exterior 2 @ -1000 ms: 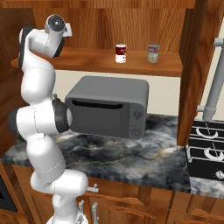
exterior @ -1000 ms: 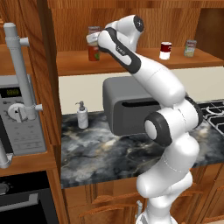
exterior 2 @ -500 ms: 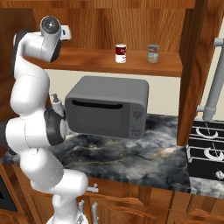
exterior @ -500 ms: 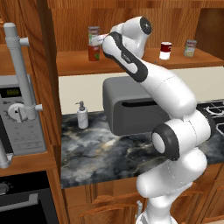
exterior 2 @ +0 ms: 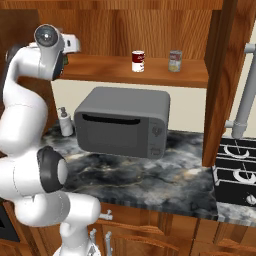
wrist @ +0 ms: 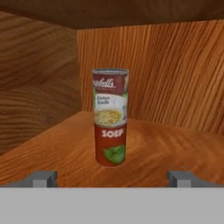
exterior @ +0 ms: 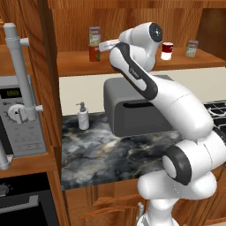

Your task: Stack two cans on top of the other two cans in the cabinet.

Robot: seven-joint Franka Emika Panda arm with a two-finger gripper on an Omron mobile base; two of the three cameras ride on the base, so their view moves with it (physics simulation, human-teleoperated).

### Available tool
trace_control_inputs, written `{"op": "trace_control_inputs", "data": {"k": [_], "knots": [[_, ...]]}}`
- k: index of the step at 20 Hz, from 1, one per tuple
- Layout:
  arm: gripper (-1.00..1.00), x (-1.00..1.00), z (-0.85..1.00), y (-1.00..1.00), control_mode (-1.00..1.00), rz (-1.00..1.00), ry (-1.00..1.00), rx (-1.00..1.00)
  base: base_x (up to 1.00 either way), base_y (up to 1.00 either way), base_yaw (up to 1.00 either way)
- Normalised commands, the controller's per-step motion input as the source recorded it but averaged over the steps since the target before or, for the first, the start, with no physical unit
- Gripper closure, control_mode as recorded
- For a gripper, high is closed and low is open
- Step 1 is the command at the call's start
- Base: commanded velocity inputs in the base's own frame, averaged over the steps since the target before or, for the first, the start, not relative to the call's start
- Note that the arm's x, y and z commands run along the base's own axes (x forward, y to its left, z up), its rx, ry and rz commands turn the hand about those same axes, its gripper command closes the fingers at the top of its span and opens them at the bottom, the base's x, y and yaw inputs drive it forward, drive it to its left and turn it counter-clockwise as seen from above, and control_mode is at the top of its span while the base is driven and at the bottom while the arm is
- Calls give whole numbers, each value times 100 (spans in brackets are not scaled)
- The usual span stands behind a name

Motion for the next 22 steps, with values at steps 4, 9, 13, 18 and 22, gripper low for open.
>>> {"op": "trace_control_inputs", "data": {"k": [4, 9, 13, 18, 22], "knots": [[-100, -44, 11, -36, -100, -15, 0, 0, 0, 0, 0], [-100, -29, 8, -46, -100, -34, 0, 0, 0, 0, 0], [-100, -19, 6, -51, -100, -37, 1, 0, 0, 0, 0], [-100, -19, 0, -51, -100, -37, 1, 0, 0, 0, 0], [-100, -15, 0, -60, -100, -20, 8, 0, 0, 0, 0]]}}
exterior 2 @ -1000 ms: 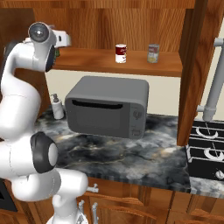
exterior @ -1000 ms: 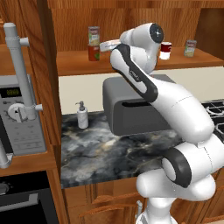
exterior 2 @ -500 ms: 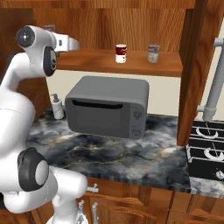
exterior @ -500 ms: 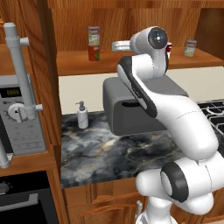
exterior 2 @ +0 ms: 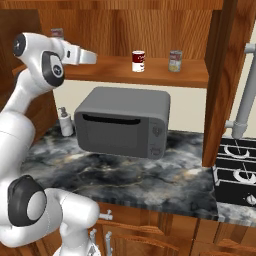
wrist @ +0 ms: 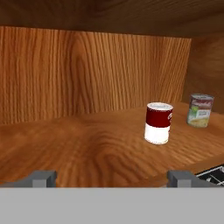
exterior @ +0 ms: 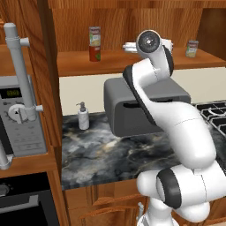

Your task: Stack two cans on top of the other two cans in the cabinet.

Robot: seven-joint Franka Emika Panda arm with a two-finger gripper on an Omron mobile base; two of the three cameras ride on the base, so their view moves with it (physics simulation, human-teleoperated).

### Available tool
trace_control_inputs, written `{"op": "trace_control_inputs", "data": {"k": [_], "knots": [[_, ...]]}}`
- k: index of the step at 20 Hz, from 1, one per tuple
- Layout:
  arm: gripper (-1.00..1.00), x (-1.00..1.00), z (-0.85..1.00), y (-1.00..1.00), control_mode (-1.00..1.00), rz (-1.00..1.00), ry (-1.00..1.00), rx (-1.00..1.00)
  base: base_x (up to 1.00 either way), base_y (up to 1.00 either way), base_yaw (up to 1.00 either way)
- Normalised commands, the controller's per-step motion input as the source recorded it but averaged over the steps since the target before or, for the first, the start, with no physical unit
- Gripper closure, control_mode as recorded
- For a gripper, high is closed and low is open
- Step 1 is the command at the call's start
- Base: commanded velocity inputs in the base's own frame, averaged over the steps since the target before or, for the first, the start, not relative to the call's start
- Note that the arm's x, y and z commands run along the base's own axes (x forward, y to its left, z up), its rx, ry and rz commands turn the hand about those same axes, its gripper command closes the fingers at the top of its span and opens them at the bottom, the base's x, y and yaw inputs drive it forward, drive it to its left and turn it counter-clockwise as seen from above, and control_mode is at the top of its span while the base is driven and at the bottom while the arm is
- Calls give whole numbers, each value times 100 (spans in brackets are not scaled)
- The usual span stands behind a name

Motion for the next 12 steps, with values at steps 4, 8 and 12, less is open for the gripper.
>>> {"op": "trace_control_inputs", "data": {"k": [4, 8, 12], "knots": [[-100, -17, 0, -56, -100, -2, 9, 0, 0, 0, 0], [-100, -21, 0, -53, -100, 0, 1, 0, 0, 0, 0], [-100, -16, 0, -52, -100, 0, 2, 1, 0, 0, 0]]}}
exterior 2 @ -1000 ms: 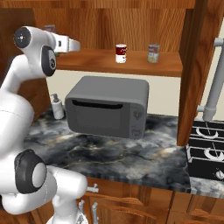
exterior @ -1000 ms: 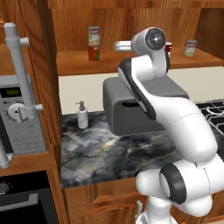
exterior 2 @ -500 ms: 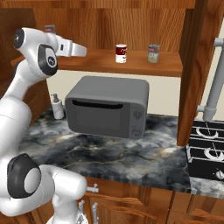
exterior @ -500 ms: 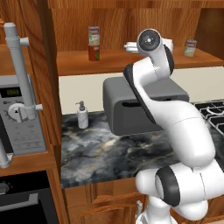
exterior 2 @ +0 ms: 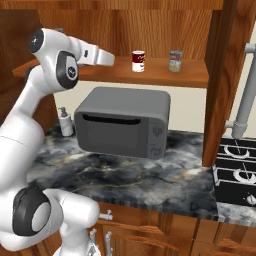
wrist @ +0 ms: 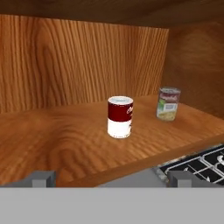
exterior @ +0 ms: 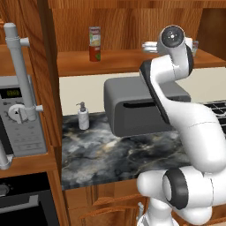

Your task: Stack two cans on top of the other two cans in the cabinet.

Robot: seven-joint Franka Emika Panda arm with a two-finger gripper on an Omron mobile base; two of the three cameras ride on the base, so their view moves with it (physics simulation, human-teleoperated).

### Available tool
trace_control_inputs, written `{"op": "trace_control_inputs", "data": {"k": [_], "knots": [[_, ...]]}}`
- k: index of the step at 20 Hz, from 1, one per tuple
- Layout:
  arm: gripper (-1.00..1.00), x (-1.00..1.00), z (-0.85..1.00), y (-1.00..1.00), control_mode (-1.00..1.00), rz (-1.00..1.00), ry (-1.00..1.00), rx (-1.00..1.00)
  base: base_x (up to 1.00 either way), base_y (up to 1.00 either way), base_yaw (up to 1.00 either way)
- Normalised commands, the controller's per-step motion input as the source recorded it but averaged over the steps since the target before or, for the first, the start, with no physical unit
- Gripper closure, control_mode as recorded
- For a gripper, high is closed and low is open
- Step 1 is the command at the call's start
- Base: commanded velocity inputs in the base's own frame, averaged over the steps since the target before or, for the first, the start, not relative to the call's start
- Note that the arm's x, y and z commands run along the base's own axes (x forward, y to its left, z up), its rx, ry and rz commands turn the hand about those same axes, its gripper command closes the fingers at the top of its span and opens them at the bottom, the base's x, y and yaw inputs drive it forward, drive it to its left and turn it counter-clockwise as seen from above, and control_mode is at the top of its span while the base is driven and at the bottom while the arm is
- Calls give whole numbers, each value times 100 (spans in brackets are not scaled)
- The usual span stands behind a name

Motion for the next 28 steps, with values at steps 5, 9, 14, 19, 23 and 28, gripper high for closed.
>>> {"op": "trace_control_inputs", "data": {"k": [5, 9, 14, 19, 23, 28], "knots": [[-100, -10, -6, -43, -100, 0, 13, 4, 0, 0, 0], [-100, 0, -8, -22, -100, 0, 25, 8, 0, 0, 0], [-100, 3, -12, -3, -100, 4, 13, 9, 0, 0, 0], [-100, 12, -15, -6, -100, 3, -1, 5, 0, 0, 0], [-100, 7, -30, -10, -100, 0, -12, 1, 0, 0, 0], [-100, 14, -18, -4, -100, 0, -9, 0, 0, 0, 0]]}}
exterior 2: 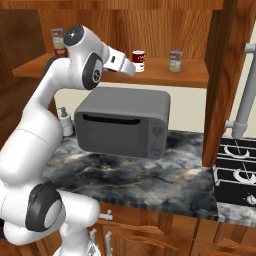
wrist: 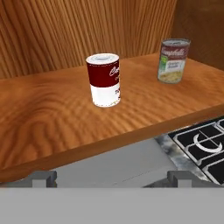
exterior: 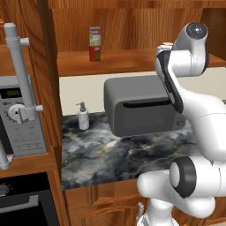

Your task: Stack two cans on top of the other two cans in the cabinet.

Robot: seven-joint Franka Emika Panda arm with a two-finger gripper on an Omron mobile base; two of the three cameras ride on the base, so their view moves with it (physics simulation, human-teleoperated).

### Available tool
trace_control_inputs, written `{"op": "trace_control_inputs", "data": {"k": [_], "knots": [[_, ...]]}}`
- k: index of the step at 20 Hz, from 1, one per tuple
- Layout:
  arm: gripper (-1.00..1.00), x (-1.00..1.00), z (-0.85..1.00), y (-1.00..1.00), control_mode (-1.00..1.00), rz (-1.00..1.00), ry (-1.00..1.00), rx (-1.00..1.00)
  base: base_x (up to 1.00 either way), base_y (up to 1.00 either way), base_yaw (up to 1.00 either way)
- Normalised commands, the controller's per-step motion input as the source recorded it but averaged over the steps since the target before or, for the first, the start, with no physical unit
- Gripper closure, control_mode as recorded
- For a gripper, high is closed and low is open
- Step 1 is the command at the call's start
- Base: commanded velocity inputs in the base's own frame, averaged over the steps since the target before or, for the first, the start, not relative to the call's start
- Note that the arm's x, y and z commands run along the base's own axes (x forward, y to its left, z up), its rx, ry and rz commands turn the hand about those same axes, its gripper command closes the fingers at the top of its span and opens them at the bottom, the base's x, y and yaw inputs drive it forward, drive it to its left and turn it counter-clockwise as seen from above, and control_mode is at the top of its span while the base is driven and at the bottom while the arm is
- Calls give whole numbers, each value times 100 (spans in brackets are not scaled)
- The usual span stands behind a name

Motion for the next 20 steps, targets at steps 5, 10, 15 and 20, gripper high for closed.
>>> {"op": "trace_control_inputs", "data": {"k": [5, 10, 15, 20], "knots": [[-100, 28, -9, -1, -100, 0, -3, 0, 0, 0, 0], [-100, 35, -1, -5, -100, 0, 0, 0, 0, 0, 0], [-100, 25, 0, -11, -100, 0, 0, -5, 0, 0, 0], [-100, 22, 0, -14, -100, 0, 0, -5, 0, 0, 0]]}}
